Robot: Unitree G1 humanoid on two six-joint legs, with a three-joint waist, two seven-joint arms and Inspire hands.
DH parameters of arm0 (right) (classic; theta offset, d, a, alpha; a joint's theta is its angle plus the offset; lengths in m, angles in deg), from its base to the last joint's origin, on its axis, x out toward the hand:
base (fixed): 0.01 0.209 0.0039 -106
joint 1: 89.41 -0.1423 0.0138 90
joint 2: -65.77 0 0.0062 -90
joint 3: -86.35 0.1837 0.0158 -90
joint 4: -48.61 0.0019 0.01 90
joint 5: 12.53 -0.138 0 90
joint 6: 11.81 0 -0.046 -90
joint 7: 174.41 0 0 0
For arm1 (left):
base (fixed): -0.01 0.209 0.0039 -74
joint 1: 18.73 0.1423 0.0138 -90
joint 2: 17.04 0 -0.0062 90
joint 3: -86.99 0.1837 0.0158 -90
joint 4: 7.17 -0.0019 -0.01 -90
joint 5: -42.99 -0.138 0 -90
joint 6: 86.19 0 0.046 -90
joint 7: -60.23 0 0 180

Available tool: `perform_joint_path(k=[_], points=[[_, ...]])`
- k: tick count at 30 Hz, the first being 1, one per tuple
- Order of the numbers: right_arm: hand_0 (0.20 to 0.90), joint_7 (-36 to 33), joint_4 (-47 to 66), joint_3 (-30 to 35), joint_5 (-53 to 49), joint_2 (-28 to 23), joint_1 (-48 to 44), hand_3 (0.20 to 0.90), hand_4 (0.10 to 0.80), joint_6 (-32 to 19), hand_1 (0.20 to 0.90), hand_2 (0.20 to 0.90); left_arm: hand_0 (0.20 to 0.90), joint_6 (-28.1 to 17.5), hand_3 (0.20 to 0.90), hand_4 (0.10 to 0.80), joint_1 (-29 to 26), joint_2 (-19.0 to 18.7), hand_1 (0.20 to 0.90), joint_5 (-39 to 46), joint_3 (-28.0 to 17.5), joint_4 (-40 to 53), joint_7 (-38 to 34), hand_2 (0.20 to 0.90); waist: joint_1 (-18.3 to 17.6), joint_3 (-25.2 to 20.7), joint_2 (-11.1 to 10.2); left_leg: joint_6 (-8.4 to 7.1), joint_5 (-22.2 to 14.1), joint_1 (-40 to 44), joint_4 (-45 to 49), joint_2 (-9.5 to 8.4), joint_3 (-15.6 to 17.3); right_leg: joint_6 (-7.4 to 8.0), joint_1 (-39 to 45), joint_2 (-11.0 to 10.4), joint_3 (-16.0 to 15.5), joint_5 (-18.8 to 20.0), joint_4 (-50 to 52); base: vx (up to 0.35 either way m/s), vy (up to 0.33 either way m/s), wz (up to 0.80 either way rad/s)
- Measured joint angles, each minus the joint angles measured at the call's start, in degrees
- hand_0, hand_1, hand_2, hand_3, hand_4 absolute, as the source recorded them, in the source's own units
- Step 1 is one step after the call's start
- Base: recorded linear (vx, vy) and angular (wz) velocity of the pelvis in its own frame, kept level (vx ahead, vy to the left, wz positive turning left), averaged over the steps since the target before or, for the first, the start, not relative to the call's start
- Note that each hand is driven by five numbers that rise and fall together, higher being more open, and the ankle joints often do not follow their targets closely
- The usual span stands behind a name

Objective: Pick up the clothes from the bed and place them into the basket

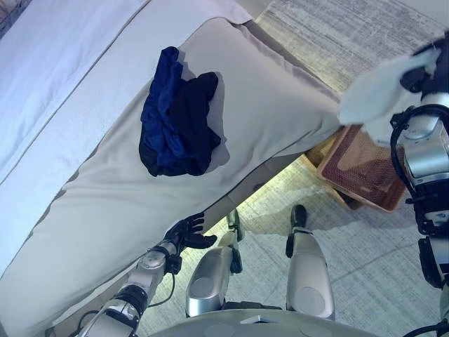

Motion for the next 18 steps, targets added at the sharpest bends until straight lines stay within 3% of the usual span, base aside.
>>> perform_joint_path(k=[4,6,8,11,16,17,18], points=[[0.9,12.84,1.28,-1.83,6.91,-2.12,0.47,0.9,0.8,3.02,0.9,0.9,0.9,0.92,0.9,0.8,0.48,-0.01,0.9,-0.76,-3.91,0.03,-0.18,0.9,1.07,-1.51,-4.49,-0.07,-0.31,0.98,0.51,0.13,-1.42,-0.01,2.92,-0.02,-1.86,0.01,-1.22,0.103,0.096,0.22],[0.9,22.6,-3.41,-3.11,10.29,-3.43,1.86,0.9,0.8,6.8,0.9,0.9,0.9,1.68,0.9,0.8,0.46,-1.2,0.9,-1.27,-4.45,0.04,-0.19,0.9,2.63,-3.11,-7.58,-0.2,-0.42,1.78,0.49,0.25,-2.91,-0.02,5.46,-0.03,-3.73,0.03,-2.67,0.135,0.105,0.44],[0.9,27.87,-11.11,-4.12,9.86,-3.21,3.11,0.9,0.8,9.94,0.9,0.9,0.9,2.67,0.9,0.8,0.74,-2.67,0.9,-1.49,-4.47,-0.35,-0.23,0.9,4.75,-5.04,-10.32,-0.18,-0.94,2.54,0.49,0.18,-4.41,0.27,8.23,0.03,-5.33,0.22,-4.76,0.16,0.113,0.45],[0.9,27.29,-22.2,-4.14,8.1,-2.22,3.26,0.9,0.8,12.4,0.9,0.9,0.9,2.62,0.9,0.8,1.72,-4.36,0.9,-2.07,-4.78,-2.4,-0.51,0.9,7.72,-6.31,-12.31,-0.31,-2.04,4.69,0.44,-0.3,-5.38,1.14,12.64,0.03,-6.4,1.14,-8.35,0.142,0.115,0.23],[0.9,17.54,-24.82,-3.02,1.24,-0.95,3.18,0.9,0.8,13.71,0.9,0.9,0.9,4.15,0.9,0.8,5.5,-7.34,0.9,-2.12,-8.64,-6.7,-1.62,0.9,8.72,-7.96,-12.88,0.36,-2.53,6.29,0.03,-2.17,-6.16,2.34,17.8,-0.97,-7.63,4.6,-15.12,0.07,0.094,0.14],[0.535,14.88,-24.76,-2.87,0.48,-0.74,3.18,0.475,0.375,13.71,0.535,0.535,0.9,4.43,0.9,0.8,6.13,-7.79,0.9,-2.13,-9.7,-6.96,-1.8,0.9,8.89,-7.97,-12.9,0.36,-2.54,6.6,0.02,-2.39,-6.18,2.28,18.48,-1.07,-7.74,5.17,-15.99,0.024,0.078,0.08],[0.3,11.93,-24.31,-1.61,-0.04,-0.3,3.26,0.2,0.1,13.71,0.3,0.3,0.9,4.91,0.9,0.8,6.71,-8.38,0.9,-2.13,-10.73,-7.17,-1.97,0.9,9.07,-7.97,-12.91,0.54,-2.66,6.87,0.02,-2.64,-6.21,2.37,19.2,-1.21,-7.85,5.55,-16.69,0.027,0.074,0.09]])
